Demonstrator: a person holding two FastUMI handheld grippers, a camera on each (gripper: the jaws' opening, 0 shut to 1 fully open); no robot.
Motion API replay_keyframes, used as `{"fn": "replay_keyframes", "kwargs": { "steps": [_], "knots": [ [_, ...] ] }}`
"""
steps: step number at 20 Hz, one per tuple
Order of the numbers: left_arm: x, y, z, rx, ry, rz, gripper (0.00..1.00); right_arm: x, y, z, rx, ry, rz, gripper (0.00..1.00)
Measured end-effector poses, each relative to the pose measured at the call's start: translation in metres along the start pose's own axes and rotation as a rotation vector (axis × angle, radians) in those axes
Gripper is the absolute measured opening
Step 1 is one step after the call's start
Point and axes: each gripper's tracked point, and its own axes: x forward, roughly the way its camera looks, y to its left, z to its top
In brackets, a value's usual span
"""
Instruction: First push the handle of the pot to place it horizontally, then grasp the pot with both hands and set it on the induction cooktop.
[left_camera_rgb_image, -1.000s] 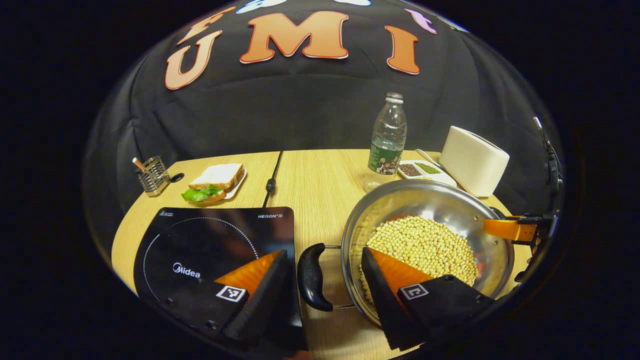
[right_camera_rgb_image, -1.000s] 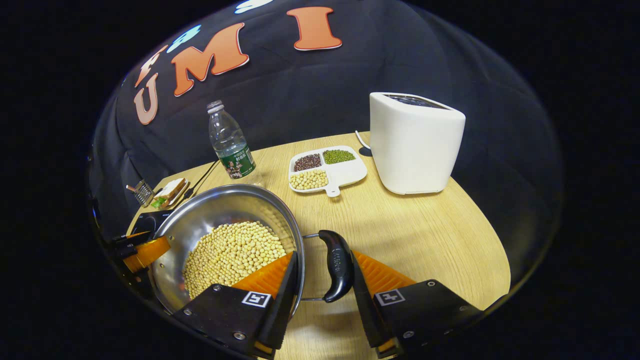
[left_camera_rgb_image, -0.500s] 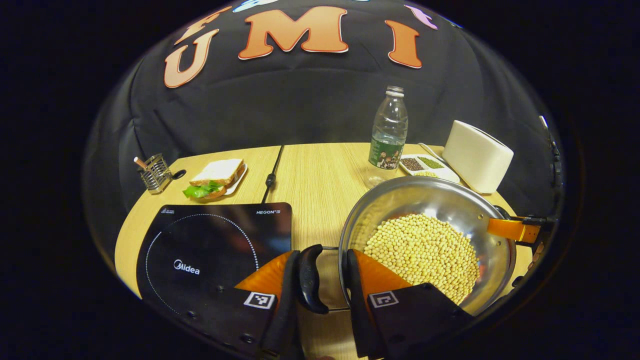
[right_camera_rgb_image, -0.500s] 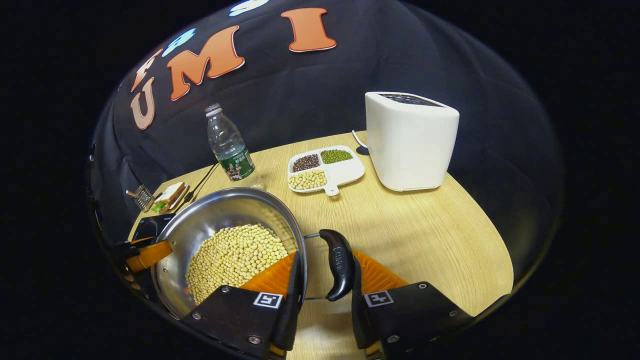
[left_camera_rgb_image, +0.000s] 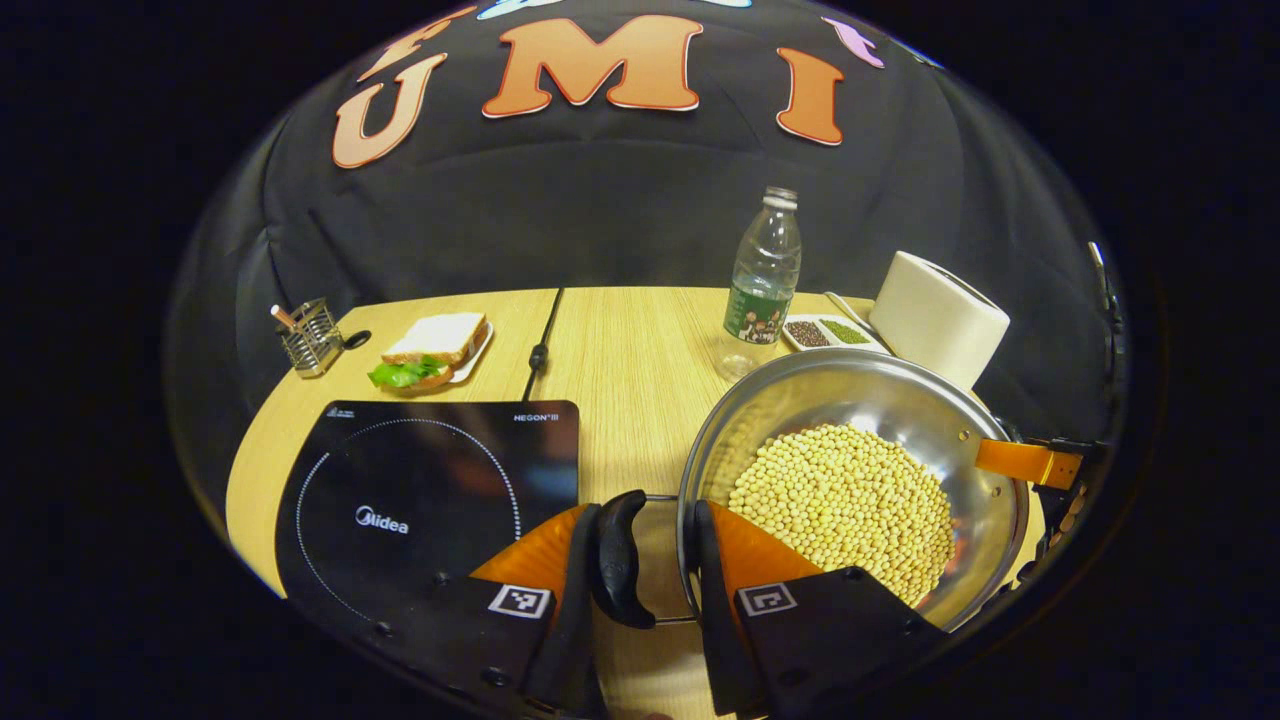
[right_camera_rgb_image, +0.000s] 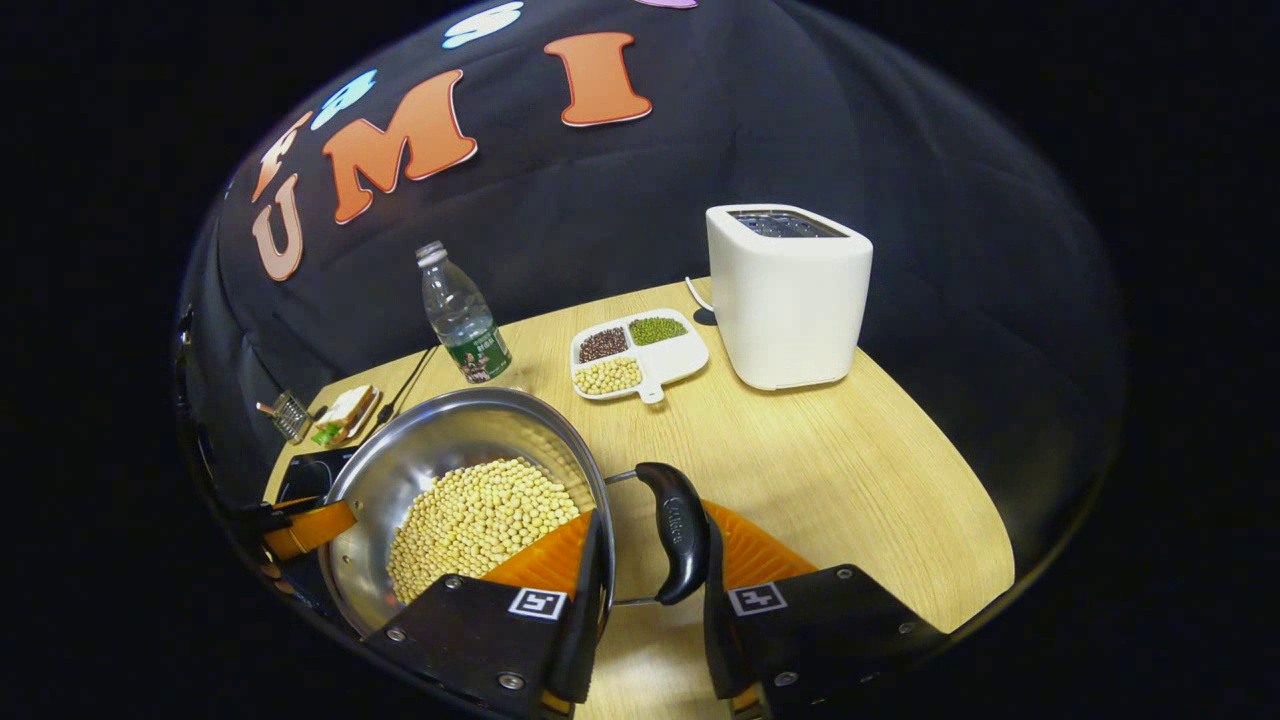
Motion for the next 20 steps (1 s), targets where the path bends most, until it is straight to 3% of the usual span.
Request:
{"fn": "replay_keyframes", "kwargs": {
  "steps": [5, 8, 10, 11, 12, 15, 20],
  "knots": [
    [-0.028, 0.041, 0.025, -0.012, -0.016, 0.034, 0.51, 0.012, -0.002, -0.007, -0.003, -0.015, 0.035, 0.45],
    [-0.052, 0.077, 0.044, -0.015, -0.038, 0.069, 0.57, 0.02, -0.002, -0.009, -0.012, -0.022, 0.07, 0.44],
    [-0.066, 0.106, 0.051, -0.016, -0.04, 0.093, 0.51, 0.026, -0.003, -0.009, -0.023, -0.024, 0.092, 0.45],
    [-0.072, 0.121, 0.054, -0.02, -0.041, 0.105, 0.54, 0.028, -0.002, -0.01, -0.026, -0.023, 0.104, 0.45],
    [-0.077, 0.138, 0.053, -0.023, -0.04, 0.117, 0.51, 0.028, -0.003, -0.007, -0.032, -0.019, 0.116, 0.44],
    [-0.09, 0.188, 0.057, -0.026, -0.047, 0.156, 0.56, 0.035, -0.003, -0.006, -0.043, -0.01, 0.153, 0.45],
    [-0.102, 0.262, 0.042, -0.069, -0.026, 0.197, 0.51, 0.047, -0.007, 0.002, -0.079, 0.025, 0.188, 0.45]
  ]
}}
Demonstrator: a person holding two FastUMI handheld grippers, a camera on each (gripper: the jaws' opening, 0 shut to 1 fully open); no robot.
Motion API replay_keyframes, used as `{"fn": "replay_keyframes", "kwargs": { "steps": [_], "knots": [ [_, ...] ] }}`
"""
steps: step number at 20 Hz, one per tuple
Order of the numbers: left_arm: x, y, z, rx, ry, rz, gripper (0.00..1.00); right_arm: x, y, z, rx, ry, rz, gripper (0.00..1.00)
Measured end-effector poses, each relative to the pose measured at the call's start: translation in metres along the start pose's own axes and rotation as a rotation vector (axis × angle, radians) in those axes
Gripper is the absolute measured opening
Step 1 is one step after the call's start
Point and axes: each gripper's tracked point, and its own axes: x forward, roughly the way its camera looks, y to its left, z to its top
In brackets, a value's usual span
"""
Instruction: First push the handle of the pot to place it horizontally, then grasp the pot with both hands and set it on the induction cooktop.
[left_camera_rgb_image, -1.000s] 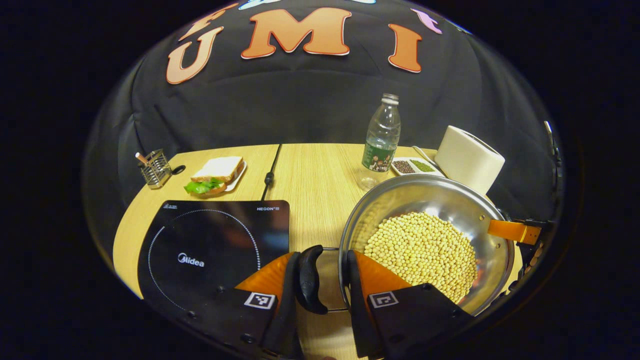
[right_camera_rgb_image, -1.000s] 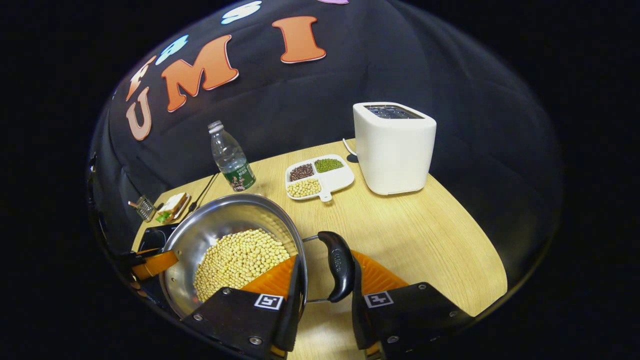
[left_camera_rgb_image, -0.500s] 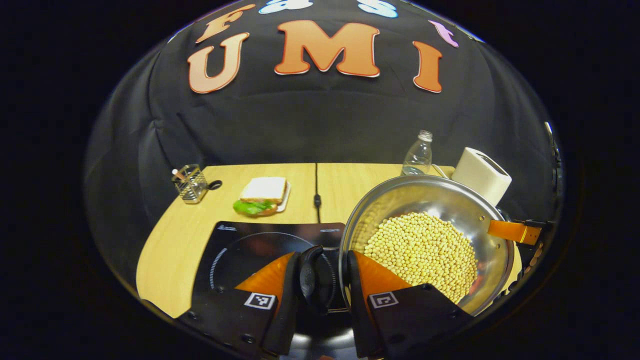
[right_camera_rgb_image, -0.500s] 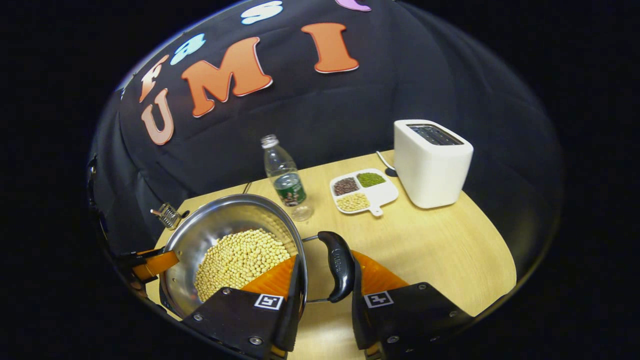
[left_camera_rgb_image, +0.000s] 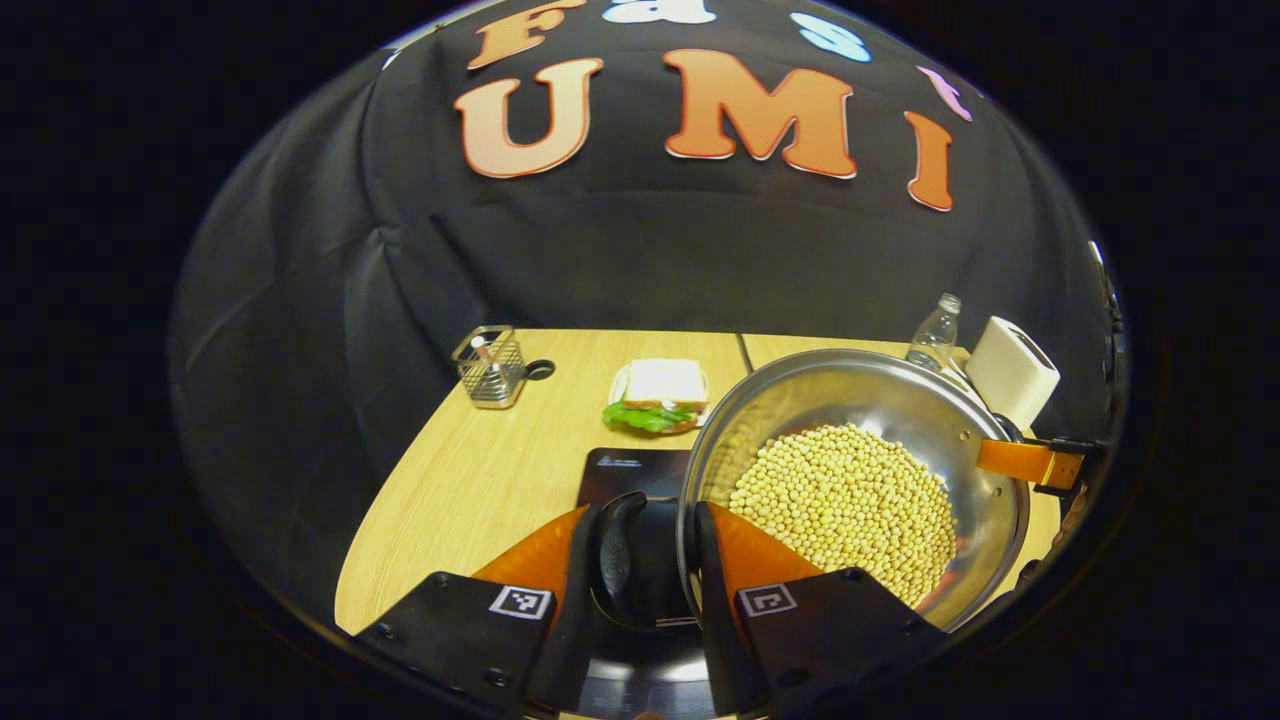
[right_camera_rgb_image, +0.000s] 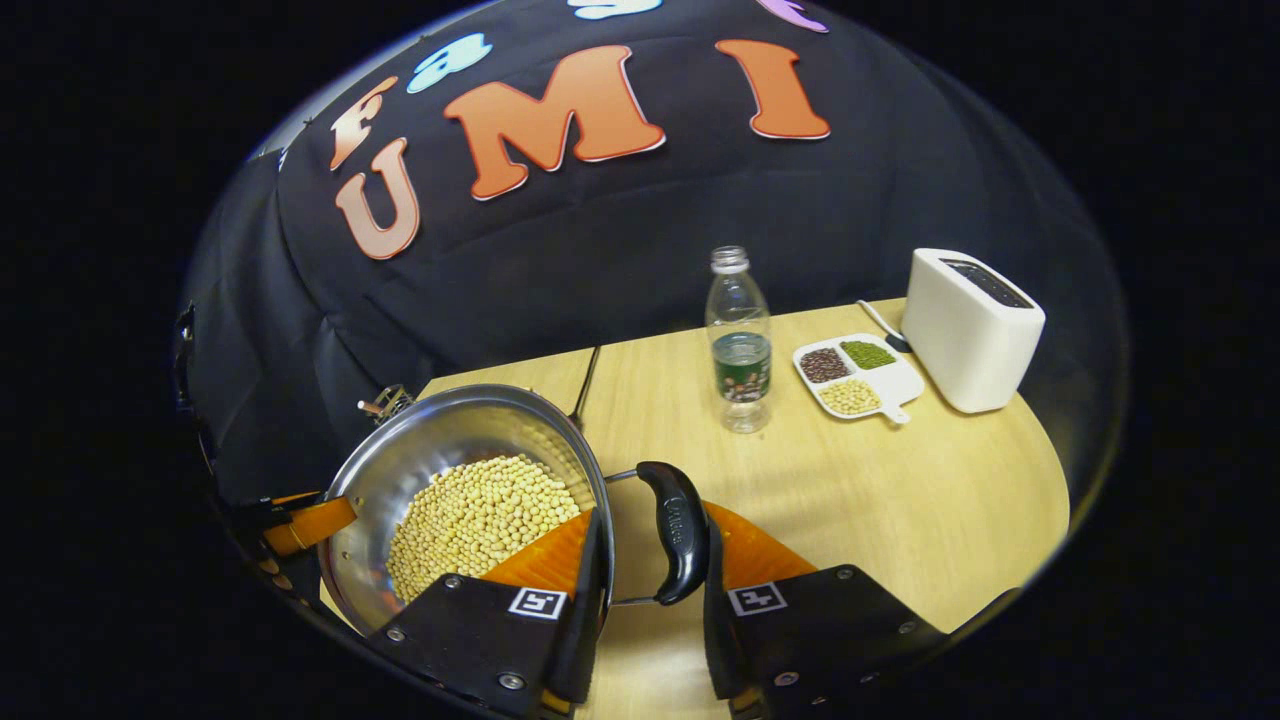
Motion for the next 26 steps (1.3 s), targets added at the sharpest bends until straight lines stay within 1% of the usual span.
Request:
{"fn": "replay_keyframes", "kwargs": {
  "steps": [2, 3, 6, 7, 10, 11, 13, 14, 15, 16, 17, 18, 19, 20, 21, 22, 23, 24, 26],
  "knots": [
    [0.005, 0.022, -0.006, -0.011, 0.009, 0.009, 0.57, 0.002, 0.0, 0.003, -0.003, 0.02, 0.008, 0.44],
    [0.007, 0.031, -0.009, -0.015, 0.015, 0.014, 0.54, 0.003, -0.002, 0.005, -0.002, 0.034, 0.013, 0.44],
    [0.015, 0.052, -0.024, -0.016, 0.034, 0.022, 0.57, 0.006, -0.005, 0.007, 0.007, 0.074, 0.011, 0.45],
    [0.019, 0.057, -0.027, -0.019, 0.039, 0.019, 0.54, 0.005, -0.005, 0.008, 0.012, 0.079, 0.008, 0.45],
    [0.024, 0.06, -0.033, -0.036, 0.052, 0.008, 0.54, 0.0, -0.005, 0.01, 0.01, 0.083, -0.003, 0.45],
    [0.024, 0.059, -0.034, -0.034, 0.055, 0.003, 0.51, 0.003, -0.002, 0.007, 0.005, 0.088, -0.009, 0.45],
    [0.024, 0.058, -0.033, -0.034, 0.061, 0.0, 0.58, 0.007, -0.001, 0.002, 0.006, 0.106, -0.017, 0.48],
    [0.024, 0.058, -0.033, -0.036, 0.068, 0.0, 0.58, 0.01, -0.001, 0.0, 0.012, 0.117, -0.023, 0.45],
    [0.024, 0.059, -0.033, -0.039, 0.071, -0.001, 0.56, 0.011, 0.0, 0.003, 0.005, 0.111, -0.026, 0.52],
    [0.021, 0.059, -0.032, -0.046, 0.071, -0.004, 0.55, 0.009, 0.0, 0.006, -0.004, 0.103, -0.034, 0.54],
    [0.023, 0.059, -0.033, -0.054, 0.076, -0.004, 0.58, 0.006, 0.0, 0.005, -0.005, 0.106, -0.038, 0.55],
    [0.019, 0.058, -0.031, -0.068, 0.076, 0.007, 0.58, 0.001, 0.004, 0.012, 0.008, 0.1, -0.026, 0.58],
    [0.016, 0.06, -0.016, -0.068, 0.031, 0.015, 0.67, -0.008, 0.002, 0.023, 0.021, 0.078, -0.017, 0.63],
    [0.015, 0.063, -0.005, -0.06, -0.014, 0.024, 0.7, -0.019, -0.002, 0.037, 0.024, 0.049, -0.014, 0.66],
    [0.009, 0.063, 0.008, -0.052, -0.057, 0.038, 0.8, -0.033, -0.009, 0.051, 0.016, 0.018, -0.023, 0.76],
    [0.005, 0.06, 0.022, -0.045, -0.105, 0.035, 0.9, -0.045, -0.016, 0.065, 0.002, -0.018, -0.036, 0.82],
    [-0.003, 0.058, 0.038, -0.038, -0.156, 0.032, 1.0, -0.055, -0.021, 0.075, -0.011, -0.053, -0.048, 0.9],
    [-0.009, 0.054, 0.05, -0.03, -0.212, 0.031, 0.99, -0.069, -0.026, 0.088, -0.023, -0.083, -0.054, 0.93],
    [-0.03, 0.051, 0.087, -0.005, -0.337, 0.033, 0.99, -0.098, -0.039, 0.115, -0.042, -0.143, -0.066, 0.95]
  ]
}}
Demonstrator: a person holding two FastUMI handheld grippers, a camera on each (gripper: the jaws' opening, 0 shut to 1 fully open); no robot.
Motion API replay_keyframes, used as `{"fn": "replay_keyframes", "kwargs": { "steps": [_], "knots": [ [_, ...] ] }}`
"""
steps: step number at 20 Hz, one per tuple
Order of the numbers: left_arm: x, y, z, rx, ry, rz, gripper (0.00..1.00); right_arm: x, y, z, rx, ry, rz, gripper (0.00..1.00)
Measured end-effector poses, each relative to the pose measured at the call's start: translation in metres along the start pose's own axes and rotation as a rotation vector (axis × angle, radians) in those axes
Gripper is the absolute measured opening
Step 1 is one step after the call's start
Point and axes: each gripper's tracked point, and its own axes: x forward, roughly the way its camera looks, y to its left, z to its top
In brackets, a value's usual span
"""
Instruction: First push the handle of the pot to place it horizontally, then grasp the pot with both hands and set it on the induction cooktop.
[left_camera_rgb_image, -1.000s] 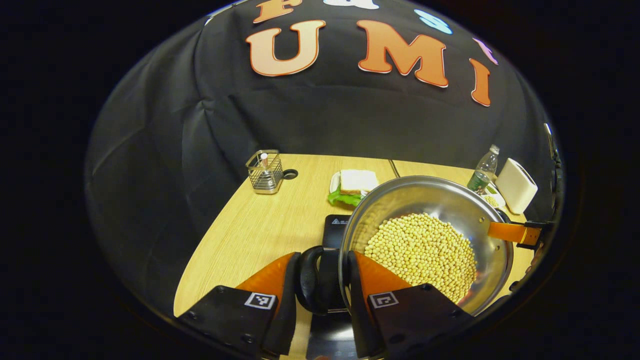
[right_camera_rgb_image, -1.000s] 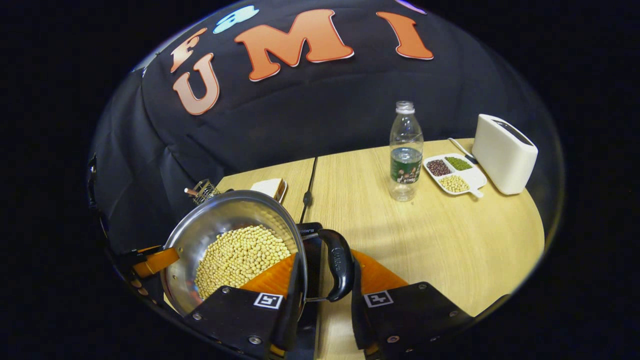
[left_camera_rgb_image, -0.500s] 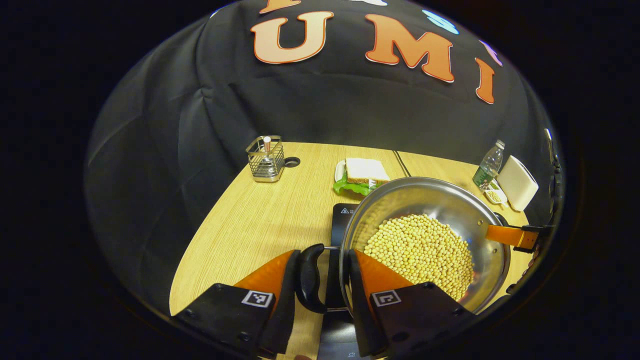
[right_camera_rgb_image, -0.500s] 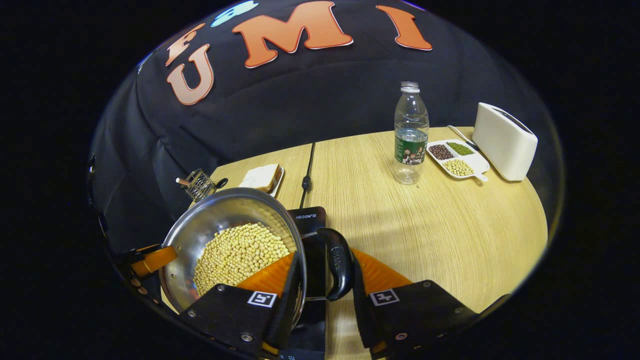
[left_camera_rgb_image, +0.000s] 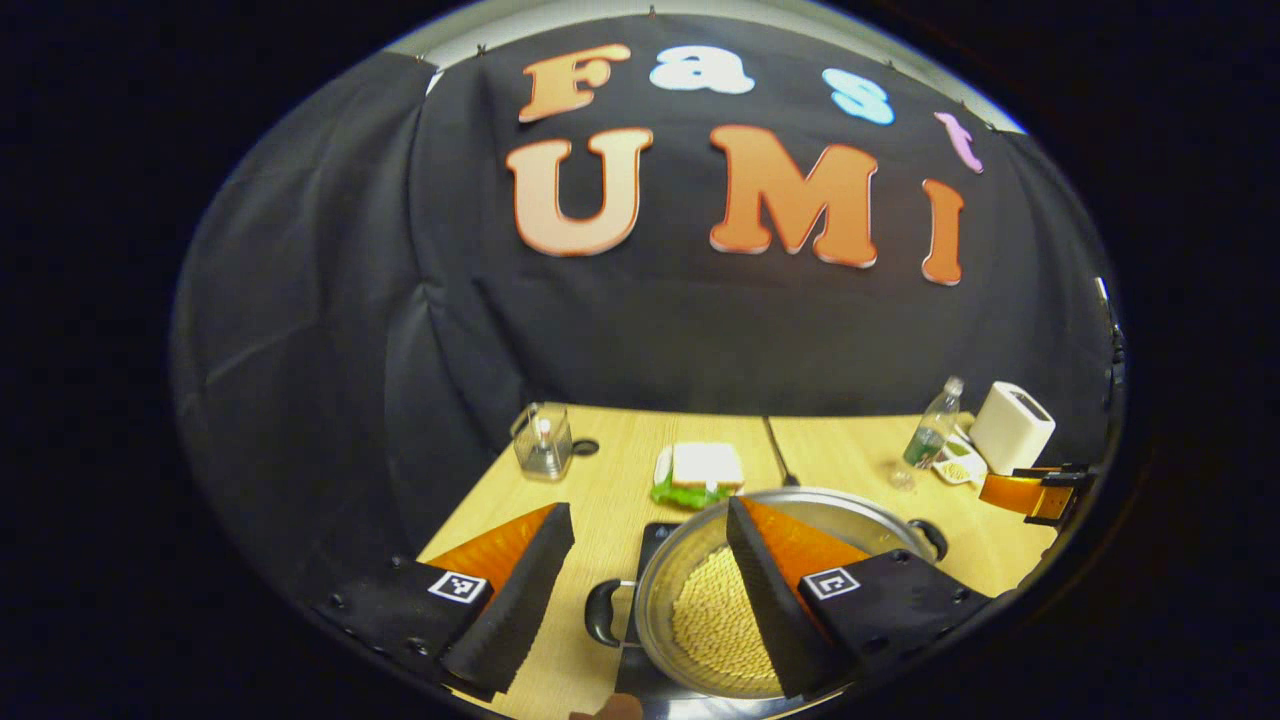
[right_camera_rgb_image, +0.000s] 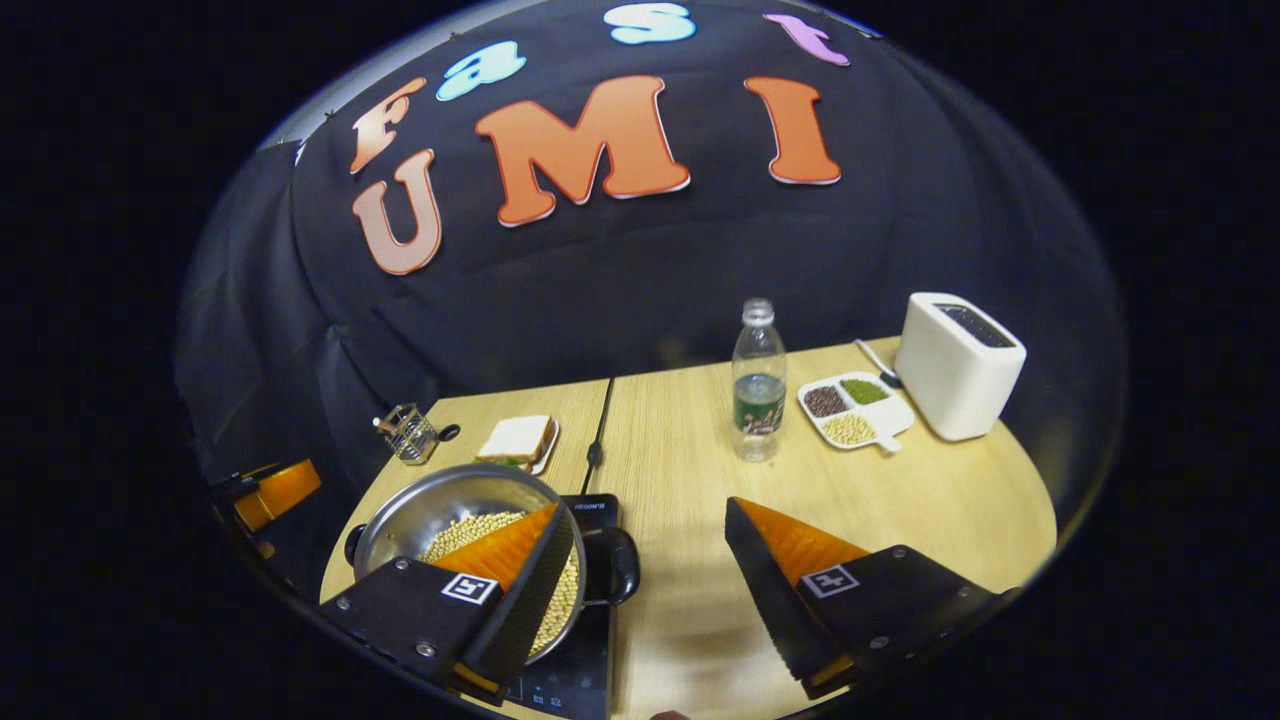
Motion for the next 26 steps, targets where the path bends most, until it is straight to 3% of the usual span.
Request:
{"fn": "replay_keyframes", "kwargs": {
  "steps": [3, 8, 14, 20, 26],
  "knots": [
    [-0.021, -0.004, 0.061, 0.014, -0.182, 0.014, 0.99, -0.044, -0.03, 0.047, -0.036, -0.112, -0.03, 0.94],
    [-0.09, -0.028, 0.133, -0.046, -0.352, -0.066, 1.0, -0.123, -0.069, 0.111, -0.098, -0.293, -0.074, 0.94],
    [-0.167, -0.044, 0.189, -0.053, -0.497, -0.121, 1.0, -0.199, -0.104, 0.146, -0.139, -0.427, -0.102, 0.94],
    [-0.186, -0.048, 0.202, -0.104, -0.519, -0.143, 1.0, -0.24, -0.135, 0.144, -0.124, -0.454, -0.134, 0.95],
    [-0.171, -0.067, 0.185, -0.129, -0.452, -0.178, 0.99, -0.248, -0.147, 0.137, -0.107, -0.459, -0.14, 0.95]
  ]
}}
